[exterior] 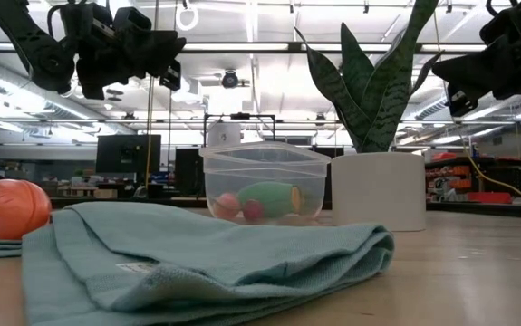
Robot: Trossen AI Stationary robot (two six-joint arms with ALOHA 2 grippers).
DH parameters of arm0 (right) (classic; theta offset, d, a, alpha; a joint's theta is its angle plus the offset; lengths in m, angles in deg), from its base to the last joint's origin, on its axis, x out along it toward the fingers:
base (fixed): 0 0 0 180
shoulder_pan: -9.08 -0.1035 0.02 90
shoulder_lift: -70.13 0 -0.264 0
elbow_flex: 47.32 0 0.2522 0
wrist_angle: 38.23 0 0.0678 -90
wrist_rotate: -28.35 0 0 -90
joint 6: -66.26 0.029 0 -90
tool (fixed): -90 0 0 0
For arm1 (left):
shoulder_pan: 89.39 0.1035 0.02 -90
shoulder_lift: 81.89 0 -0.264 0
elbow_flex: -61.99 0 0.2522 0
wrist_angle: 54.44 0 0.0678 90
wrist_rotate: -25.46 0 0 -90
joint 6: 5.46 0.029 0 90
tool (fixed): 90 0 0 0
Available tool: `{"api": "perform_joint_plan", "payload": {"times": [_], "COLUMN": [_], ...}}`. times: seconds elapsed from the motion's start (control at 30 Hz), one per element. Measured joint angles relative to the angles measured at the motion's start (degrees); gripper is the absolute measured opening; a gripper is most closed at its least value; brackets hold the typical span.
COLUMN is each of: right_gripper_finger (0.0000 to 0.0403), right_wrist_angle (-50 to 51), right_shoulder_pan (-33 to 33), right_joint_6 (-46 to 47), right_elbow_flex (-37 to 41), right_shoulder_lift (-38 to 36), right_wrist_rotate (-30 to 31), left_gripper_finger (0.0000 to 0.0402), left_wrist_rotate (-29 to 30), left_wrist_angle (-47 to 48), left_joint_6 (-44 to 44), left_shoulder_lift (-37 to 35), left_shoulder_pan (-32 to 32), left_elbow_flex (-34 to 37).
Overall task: Pick and placing Produce into tupperware
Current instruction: Put the carrot into the container
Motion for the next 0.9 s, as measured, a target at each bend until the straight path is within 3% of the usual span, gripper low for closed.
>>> {"api": "perform_joint_plan", "payload": {"times": [0.33, 0.63, 0.7, 0.77, 0.9], "right_gripper_finger": [0.0020, 0.0028, 0.0027, 0.0026, 0.0027], "right_wrist_angle": [-0.05, -0.08, -0.08, -0.08, -0.08], "right_shoulder_pan": [2.01, 2.01, 2.01, 2.01, 2.01], "right_joint_6": [5.79, 5.69, 5.67, 5.67, 5.66], "right_elbow_flex": [0.00, 0.00, 0.00, 0.00, 0.00], "right_shoulder_lift": [0.14, 0.13, 0.15, 0.14, 0.15], "right_wrist_rotate": [1.04, 1.04, 1.04, 1.04, 1.04], "left_gripper_finger": [0.0091, 0.0086, 0.0083, 0.0080, 0.0078], "left_wrist_rotate": [-1.68, 0.47, 1.31, 3.48, 22.62], "left_wrist_angle": [0.45, 0.58, 6.64, 19.51, 52.80], "left_joint_6": [-0.11, -0.15, 3.56, 10.88, 29.55], "left_shoulder_lift": [0.00, -2.97, -3.91, -4.93, -5.91], "left_shoulder_pan": [-1.36, -13.97, -16.94, -20.05, -28.72], "left_elbow_flex": [0.00, -2.04, -3.36, -4.81, -11.27]}}
